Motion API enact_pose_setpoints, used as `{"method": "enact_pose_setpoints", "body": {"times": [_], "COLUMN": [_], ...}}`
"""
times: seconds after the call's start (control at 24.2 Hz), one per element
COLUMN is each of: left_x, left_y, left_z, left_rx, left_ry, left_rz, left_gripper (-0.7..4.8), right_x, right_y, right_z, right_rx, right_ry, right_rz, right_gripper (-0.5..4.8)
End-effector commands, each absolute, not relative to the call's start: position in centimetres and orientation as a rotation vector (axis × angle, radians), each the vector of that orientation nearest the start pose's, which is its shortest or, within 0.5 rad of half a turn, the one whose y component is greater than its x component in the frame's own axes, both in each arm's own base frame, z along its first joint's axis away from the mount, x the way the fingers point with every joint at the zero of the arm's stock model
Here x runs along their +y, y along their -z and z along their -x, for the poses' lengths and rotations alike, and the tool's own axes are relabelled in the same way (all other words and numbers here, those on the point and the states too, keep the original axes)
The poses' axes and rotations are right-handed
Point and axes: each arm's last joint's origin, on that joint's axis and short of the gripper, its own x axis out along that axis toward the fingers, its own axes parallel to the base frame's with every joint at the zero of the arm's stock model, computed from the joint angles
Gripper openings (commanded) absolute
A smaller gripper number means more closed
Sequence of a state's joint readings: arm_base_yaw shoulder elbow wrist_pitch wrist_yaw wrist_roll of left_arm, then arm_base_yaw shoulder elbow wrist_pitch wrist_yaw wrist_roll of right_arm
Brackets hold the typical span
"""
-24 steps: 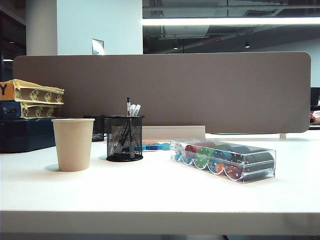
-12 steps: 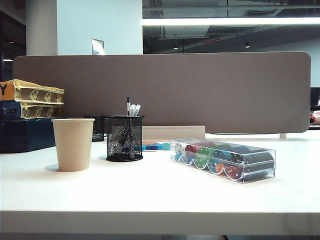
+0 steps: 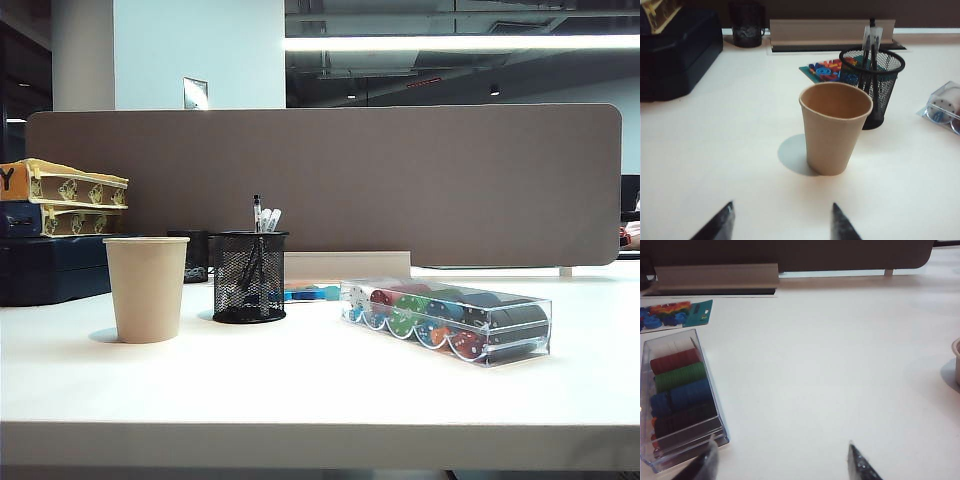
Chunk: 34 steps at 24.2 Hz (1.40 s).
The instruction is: Pick up one pen and put it in the pen container.
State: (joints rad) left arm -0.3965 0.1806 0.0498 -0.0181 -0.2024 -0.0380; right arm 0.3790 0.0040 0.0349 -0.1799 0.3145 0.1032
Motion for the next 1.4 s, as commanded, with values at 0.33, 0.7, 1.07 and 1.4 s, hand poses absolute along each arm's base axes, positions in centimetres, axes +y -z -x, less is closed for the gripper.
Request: {"method": "enact_pose_setpoints", "body": {"times": [0.33, 0.7, 1.07, 1.4], "left_x": [-3.5, -3.5, -3.5, -3.5], "left_y": [-15.5, -15.1, -14.9, -14.9], "left_z": [-10.1, -10.1, -10.0, -10.0], "left_rx": [0.157, 0.174, 0.188, 0.187], "left_ry": [0.167, 0.163, 0.162, 0.163], "left_rz": [-0.023, -0.029, -0.034, -0.034], "left_gripper": [2.38, 2.38, 2.38, 1.84], "right_x": [2.6, 2.7, 2.7, 2.8], "right_y": [-16.0, -15.2, -15.1, -15.1], "right_z": [-9.0, -9.1, -9.1, -9.1], "right_rx": [0.115, 0.138, 0.146, 0.148], "right_ry": [-0.056, -0.056, -0.059, -0.091], "right_rz": [-0.032, -0.024, -0.022, -0.029], "right_gripper": [3.24, 2.49, 2.38, 1.96]}}
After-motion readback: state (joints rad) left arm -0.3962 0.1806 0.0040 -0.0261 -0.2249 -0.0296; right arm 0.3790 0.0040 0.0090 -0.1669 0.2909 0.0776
